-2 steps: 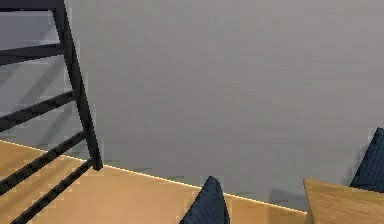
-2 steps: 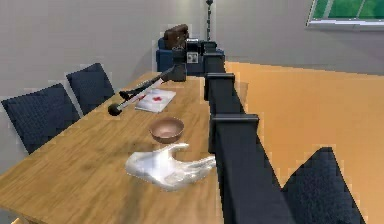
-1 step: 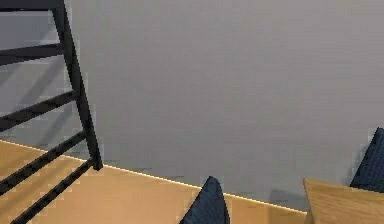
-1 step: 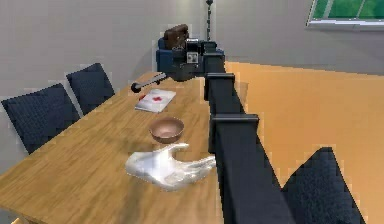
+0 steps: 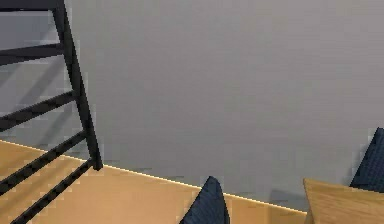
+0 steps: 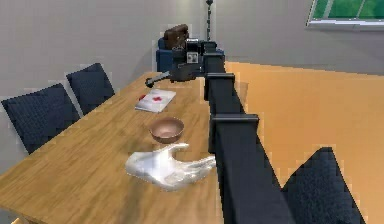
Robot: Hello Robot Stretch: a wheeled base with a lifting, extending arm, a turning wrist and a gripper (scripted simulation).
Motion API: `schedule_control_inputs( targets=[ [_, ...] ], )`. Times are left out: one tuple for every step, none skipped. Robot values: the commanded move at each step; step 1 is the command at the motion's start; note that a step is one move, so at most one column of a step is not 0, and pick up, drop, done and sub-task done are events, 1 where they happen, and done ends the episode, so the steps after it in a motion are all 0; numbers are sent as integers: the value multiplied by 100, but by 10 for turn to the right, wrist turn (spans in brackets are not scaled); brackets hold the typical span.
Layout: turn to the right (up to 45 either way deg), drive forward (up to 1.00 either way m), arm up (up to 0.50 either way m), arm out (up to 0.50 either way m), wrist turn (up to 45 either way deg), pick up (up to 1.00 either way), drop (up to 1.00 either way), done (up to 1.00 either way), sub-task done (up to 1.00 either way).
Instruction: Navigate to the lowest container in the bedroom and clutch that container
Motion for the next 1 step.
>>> schedule_control_inputs(
  targets=[
    [0,0,-26,0,0,0,0,0,0]
  ],
)
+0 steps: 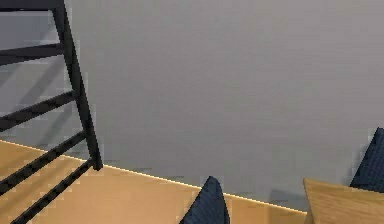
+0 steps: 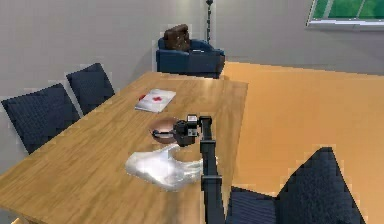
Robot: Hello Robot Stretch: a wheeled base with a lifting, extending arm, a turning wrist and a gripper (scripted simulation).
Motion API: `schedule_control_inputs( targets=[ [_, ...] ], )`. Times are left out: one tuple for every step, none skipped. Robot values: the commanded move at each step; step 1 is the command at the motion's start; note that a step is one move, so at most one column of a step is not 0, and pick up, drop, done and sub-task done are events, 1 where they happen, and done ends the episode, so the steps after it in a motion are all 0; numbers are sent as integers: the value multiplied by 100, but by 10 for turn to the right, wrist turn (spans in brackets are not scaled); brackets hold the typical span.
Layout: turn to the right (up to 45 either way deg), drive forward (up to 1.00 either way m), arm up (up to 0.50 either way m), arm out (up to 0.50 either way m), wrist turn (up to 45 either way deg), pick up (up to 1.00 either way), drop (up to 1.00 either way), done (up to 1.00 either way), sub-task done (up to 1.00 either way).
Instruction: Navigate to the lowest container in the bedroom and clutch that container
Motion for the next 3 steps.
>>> schedule_control_inputs(
  targets=[
    [0,0,0,0,0,100,0,0,0],
    [0,0,10,0,0,0,0,0,0],
    [0,0,0,0,0,0,0,100,0]
  ],
)
